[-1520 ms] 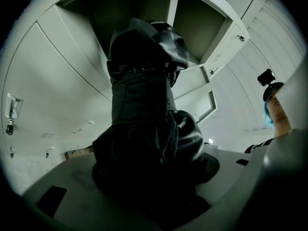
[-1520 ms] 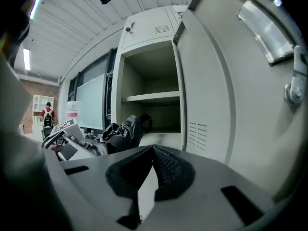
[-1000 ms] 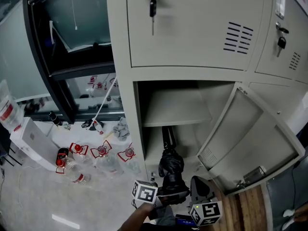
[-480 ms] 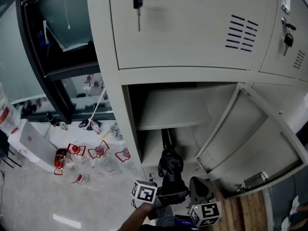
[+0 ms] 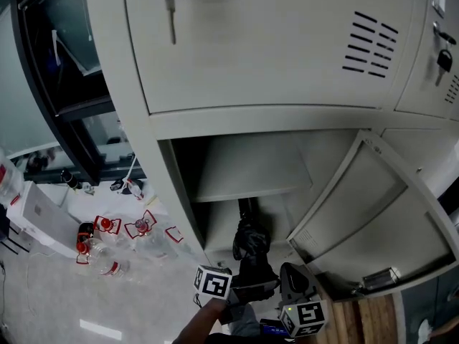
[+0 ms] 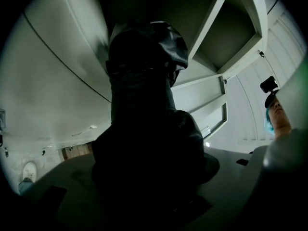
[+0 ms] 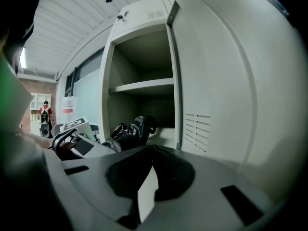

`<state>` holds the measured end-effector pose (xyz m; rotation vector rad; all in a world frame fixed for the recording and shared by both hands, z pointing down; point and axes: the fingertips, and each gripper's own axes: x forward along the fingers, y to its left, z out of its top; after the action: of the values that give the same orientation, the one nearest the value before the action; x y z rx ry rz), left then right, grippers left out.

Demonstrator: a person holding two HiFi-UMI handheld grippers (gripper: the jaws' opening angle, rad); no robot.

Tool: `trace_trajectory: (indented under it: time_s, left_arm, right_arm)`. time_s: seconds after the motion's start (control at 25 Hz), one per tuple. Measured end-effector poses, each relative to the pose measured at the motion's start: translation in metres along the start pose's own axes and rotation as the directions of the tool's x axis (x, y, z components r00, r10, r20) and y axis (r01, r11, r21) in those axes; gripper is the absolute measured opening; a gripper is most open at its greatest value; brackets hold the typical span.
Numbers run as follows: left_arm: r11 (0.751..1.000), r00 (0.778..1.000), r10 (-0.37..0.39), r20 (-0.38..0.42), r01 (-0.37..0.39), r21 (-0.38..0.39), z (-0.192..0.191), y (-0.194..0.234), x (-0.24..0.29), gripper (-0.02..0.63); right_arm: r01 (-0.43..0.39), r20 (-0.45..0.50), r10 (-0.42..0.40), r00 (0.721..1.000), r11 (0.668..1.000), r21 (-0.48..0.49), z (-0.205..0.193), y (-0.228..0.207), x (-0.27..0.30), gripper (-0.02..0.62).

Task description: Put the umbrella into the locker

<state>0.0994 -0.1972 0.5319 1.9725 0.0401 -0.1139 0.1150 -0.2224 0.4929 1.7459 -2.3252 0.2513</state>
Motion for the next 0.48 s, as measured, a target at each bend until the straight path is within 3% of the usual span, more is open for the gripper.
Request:
trace_trajectory:
  time_s: [0.48]
  left_arm:
    - [1.0, 1.0, -0.009, 0.007, 0.009, -0.019, 0.024, 0.012, 0.008, 0.278]
  right_arm:
    - [0.013, 0.001, -0.013, 1.0, 1.0, -0.001, 0.004, -0.012, 0.014, 0.0]
